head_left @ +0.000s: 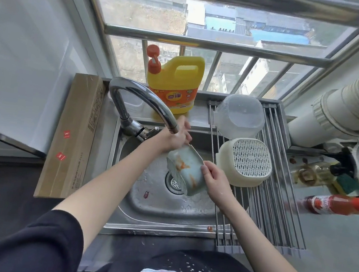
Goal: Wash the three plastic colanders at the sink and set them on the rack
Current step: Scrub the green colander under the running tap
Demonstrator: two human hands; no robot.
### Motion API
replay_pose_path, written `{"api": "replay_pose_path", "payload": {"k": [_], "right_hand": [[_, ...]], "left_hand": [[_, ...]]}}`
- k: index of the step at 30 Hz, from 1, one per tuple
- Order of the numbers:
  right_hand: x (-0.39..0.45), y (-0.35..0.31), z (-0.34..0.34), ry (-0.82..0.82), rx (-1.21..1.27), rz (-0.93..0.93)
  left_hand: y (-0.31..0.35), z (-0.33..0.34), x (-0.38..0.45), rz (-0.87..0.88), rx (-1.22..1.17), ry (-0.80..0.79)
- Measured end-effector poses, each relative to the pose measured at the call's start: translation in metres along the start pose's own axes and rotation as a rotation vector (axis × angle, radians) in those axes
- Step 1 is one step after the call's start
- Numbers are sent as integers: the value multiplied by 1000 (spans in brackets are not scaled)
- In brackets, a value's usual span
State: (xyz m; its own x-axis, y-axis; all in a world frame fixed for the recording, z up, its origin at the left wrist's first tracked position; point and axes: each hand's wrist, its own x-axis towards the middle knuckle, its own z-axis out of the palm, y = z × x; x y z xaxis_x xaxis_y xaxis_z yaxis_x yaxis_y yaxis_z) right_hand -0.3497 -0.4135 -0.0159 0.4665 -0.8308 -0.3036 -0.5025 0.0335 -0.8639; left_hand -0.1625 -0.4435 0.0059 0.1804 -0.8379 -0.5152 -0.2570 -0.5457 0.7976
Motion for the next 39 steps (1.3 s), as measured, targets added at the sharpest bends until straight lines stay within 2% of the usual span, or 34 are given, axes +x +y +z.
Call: {"api": "replay_pose_path", "payload": {"k": [2,3,6,7,9,11,13,15,18,22,25,27,30,33,37,39], "right_hand": [[-3,-2,-6,-7,-113,-79],[-3,-3,-8,3,-186,-146],[-8,-3,-9,64,-495,-482],[-10,0,-6,69,-625,-604],[-15,8,1,88,-841,-799],[-20,13,5,95,-956,-917],[-23,14,5,91,-1006,-974],[-22,14,3,77,-1020,-991],[-16,14,-2,82,-999,-916],[-11,22,10,-5,-851,-603],[-9,16,20,-11,-355,-256],[-6,6,21,-14,20,-45],[0,-1,19,-125,489,219],[12,1,10,-162,513,254],[27,0,8,-196,467,262],[35,-1,7,-204,372,238]], "left_hand": [[-11,-8,-2,63,231,-118],[-13,-11,-5,34,279,-171],[-20,-12,-5,-50,351,-194],[-24,-12,-4,-36,421,-145],[-37,-14,-4,-20,515,51],[-48,-20,-11,-19,550,193],[-54,-24,-20,28,688,234],[-59,-24,-25,81,690,250],[-67,-26,-26,108,549,276],[-62,-30,-34,142,438,321],[-57,-40,-37,114,349,405],[-68,-52,-36,37,314,429],[-95,-66,-33,-106,328,309],[-110,-64,-29,-149,293,195],[-97,-52,-28,-28,-85,66],[-86,-49,-30,36,-179,6]]}}
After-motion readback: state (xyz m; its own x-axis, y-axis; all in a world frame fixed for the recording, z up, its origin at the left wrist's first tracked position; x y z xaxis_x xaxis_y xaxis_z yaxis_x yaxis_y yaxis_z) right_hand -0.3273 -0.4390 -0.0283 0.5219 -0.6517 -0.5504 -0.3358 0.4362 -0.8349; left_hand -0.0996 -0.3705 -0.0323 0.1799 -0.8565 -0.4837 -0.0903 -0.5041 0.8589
